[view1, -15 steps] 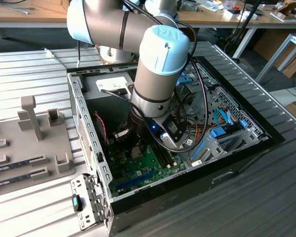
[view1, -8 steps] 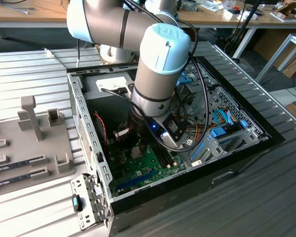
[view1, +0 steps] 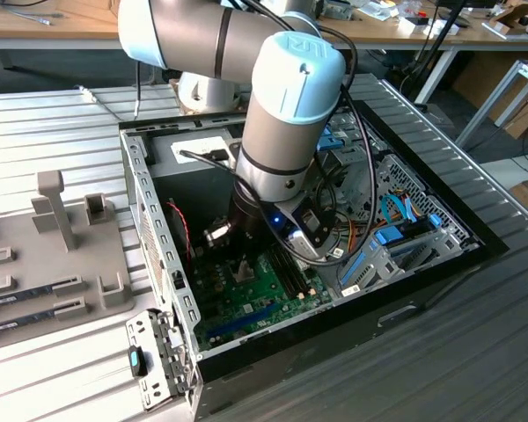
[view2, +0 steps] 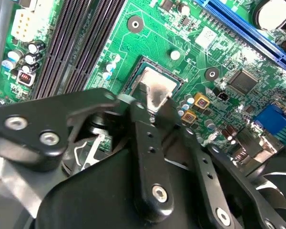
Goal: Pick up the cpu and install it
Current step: 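Place the cpu into insertion slot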
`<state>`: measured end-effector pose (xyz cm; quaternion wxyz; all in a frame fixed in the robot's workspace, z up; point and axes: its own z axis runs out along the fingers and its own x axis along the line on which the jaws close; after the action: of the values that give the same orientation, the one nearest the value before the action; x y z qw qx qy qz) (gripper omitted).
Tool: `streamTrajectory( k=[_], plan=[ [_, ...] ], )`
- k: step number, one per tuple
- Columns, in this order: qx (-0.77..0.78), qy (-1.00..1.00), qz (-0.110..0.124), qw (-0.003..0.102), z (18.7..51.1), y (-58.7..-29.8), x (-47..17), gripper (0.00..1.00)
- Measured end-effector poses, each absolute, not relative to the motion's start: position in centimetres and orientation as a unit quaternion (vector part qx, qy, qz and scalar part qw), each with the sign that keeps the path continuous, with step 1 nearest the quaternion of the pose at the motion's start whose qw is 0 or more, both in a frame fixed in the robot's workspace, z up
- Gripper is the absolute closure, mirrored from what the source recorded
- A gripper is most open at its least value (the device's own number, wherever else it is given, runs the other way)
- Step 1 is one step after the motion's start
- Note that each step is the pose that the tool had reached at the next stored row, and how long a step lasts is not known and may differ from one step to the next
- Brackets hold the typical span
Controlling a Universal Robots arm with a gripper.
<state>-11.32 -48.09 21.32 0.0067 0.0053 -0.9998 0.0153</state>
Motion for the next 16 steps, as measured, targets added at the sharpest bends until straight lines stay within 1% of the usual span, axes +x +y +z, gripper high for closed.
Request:
streamTrajectory(
  k=[1, 5, 10, 16],
  plan=[
    [0.005, -1.000, 0.015, 0.007, 21.3, -48.1, -11.3, 0.65],
    [0.005, -1.000, 0.011, 0.010, 21.3, -48.1, -9.7, 0.89],
    [0.005, -1.000, 0.006, 0.015, 21.4, -48.1, -7.2, 0.89],
    [0.005, -1.000, 0.003, 0.016, 22.3, -48.1, -6.3, 0.89]
  ],
)
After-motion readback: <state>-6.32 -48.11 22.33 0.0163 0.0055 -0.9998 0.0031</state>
